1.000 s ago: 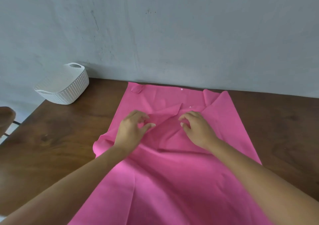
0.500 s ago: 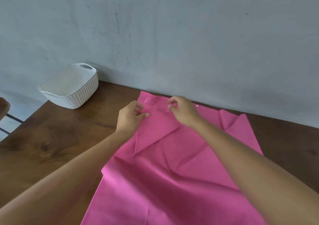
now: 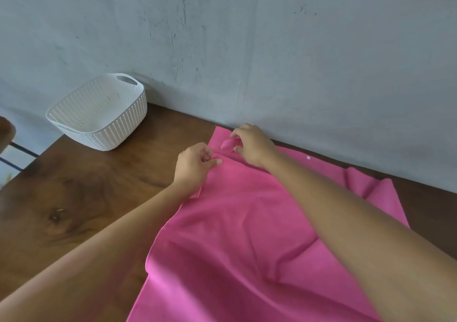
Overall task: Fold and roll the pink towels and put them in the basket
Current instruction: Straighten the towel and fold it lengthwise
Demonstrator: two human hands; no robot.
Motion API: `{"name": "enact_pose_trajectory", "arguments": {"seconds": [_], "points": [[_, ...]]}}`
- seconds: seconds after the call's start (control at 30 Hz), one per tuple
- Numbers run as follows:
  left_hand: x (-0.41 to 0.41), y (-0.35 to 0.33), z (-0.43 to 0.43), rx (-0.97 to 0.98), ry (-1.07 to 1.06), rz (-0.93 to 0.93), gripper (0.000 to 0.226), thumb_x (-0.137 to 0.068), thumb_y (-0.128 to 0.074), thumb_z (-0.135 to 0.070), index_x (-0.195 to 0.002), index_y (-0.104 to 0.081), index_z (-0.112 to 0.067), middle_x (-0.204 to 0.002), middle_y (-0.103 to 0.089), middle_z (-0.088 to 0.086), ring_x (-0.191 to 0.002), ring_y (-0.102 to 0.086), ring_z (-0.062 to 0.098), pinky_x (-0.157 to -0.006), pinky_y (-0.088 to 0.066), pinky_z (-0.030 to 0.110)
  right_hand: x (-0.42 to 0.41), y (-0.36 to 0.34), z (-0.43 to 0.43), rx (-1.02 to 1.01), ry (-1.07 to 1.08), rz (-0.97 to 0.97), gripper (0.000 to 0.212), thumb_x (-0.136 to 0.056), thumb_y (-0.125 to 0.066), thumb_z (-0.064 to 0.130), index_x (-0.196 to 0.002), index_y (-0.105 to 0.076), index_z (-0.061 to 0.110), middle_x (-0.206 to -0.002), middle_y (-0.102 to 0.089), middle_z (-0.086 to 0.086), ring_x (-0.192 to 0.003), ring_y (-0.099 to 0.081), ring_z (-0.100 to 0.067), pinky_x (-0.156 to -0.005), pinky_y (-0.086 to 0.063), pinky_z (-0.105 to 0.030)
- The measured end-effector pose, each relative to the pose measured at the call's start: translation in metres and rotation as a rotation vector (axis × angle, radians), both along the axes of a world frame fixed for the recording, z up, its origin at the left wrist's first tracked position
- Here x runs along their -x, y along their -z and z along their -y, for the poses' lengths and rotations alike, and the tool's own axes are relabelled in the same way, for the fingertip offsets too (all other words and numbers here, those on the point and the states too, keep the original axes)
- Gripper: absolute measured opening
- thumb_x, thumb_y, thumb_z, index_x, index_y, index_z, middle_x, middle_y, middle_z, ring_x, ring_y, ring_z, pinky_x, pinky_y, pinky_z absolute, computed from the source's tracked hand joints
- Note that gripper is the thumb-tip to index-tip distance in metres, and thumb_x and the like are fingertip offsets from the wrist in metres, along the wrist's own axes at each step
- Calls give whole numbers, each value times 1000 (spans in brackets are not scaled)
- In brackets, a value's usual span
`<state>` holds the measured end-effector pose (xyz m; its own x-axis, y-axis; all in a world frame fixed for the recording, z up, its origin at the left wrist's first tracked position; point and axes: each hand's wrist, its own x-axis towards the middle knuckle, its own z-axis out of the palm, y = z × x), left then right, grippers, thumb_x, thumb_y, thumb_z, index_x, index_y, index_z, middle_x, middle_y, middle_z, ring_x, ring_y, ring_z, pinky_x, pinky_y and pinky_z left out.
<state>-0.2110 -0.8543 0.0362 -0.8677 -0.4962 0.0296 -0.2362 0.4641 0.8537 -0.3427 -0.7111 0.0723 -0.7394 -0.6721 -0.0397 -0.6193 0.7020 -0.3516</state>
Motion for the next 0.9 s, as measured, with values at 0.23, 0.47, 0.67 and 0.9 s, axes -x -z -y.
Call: {"name": "enact_pose_trajectory", "arguments": {"seconds": [0.23,0.47,0.67,0.9], "points": [[27,2,8,128,-4,26,18,-83,-82,-24,-80,-67,-16,-88,-60,1,-74,-56,11,-66,-41,24,9,7,-6,206,97,-28,6,-95,-66,19,-92,-64,15,-102,-58,-2,-95,-55,-22,-83,-49,-41],[46,-11,5,182,8,-25,13,-86,-79,-20,-82,-68,-14,-117,-52,-7,-102,-51,11,-86,-33,16,-8,-7,-18,409,177,107,11,-94,-66,23,-84,-63,20,-95,-65,-1,-89,-63,-17,-79,-49,-33],[40,-26,0,183,32,-117,13,-87,-76,-23,-83,-68,-15,-87,-66,-2,-86,-57,17,-76,-42,27,-26,-30,-29,473,159,170,12,-96,-65,23,-87,-66,15,-85,-71,4,-82,-66,-13,-76,-50,-30],[13,-45,-6,79,68,-181,11,-87,-78,-25,-83,-69,-21,-78,-69,-9,-72,-59,4,-67,-45,17,-29,-49,-39,554,280,138,15,-93,-67,25,-81,-66,14,-93,-62,0,-83,-59,-11,-69,-39,-19]]}}
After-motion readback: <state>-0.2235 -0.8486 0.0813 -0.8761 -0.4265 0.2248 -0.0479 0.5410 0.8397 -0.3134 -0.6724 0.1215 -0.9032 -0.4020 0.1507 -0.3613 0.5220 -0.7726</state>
